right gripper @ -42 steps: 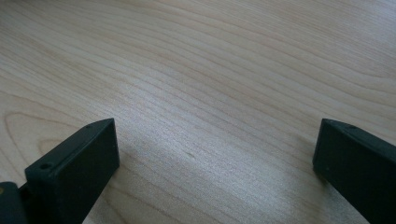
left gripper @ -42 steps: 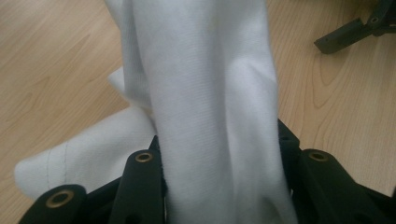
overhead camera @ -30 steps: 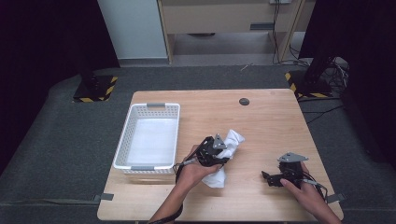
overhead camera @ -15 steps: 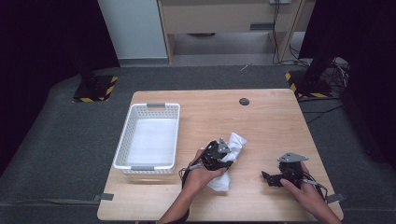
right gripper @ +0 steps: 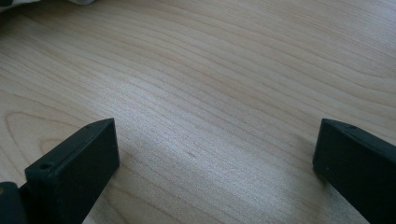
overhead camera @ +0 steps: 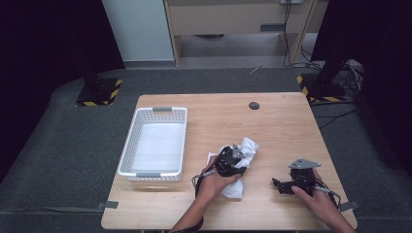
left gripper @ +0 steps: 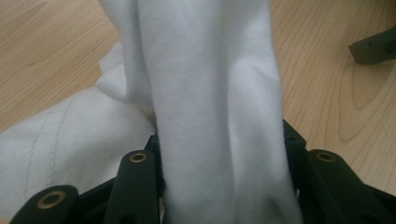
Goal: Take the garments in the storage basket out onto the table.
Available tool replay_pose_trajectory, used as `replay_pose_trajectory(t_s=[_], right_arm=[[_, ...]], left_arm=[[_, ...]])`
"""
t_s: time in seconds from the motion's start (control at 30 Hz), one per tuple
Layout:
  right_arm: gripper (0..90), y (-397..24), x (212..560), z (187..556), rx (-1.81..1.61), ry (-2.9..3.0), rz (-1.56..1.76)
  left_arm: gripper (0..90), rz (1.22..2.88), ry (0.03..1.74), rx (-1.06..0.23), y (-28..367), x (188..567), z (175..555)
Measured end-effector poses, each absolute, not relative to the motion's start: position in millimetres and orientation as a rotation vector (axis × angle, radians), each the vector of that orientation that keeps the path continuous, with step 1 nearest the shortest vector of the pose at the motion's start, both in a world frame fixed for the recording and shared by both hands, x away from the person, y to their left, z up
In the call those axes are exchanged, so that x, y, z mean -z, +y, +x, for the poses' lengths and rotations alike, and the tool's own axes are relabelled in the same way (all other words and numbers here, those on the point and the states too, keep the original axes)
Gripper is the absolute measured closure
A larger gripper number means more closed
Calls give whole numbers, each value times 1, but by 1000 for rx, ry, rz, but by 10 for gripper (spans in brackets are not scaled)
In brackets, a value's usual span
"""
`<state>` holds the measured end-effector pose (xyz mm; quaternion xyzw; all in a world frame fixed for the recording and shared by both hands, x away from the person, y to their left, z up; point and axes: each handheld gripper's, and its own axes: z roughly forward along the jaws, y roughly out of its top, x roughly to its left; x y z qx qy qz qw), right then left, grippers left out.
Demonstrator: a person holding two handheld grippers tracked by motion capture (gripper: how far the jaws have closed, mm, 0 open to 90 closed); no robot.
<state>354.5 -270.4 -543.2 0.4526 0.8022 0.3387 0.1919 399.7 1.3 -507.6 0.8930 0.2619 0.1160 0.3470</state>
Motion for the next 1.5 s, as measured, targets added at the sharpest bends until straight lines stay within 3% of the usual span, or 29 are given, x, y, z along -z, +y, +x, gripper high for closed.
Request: replay_pose_trajectory(t_s=[0.43,0.9,1.5], right_arm=[[4,-270,543,354,-950,2253,1270],[3,-270,543,354,-951,2252,1268],[4,-269,543,354,-950,2247,1278]], left_arm=[[432,2296,711,-312,-6,516,399],[61,2276,720,-336,-11,522,393],[81,2149,781,-370,45,502,354]])
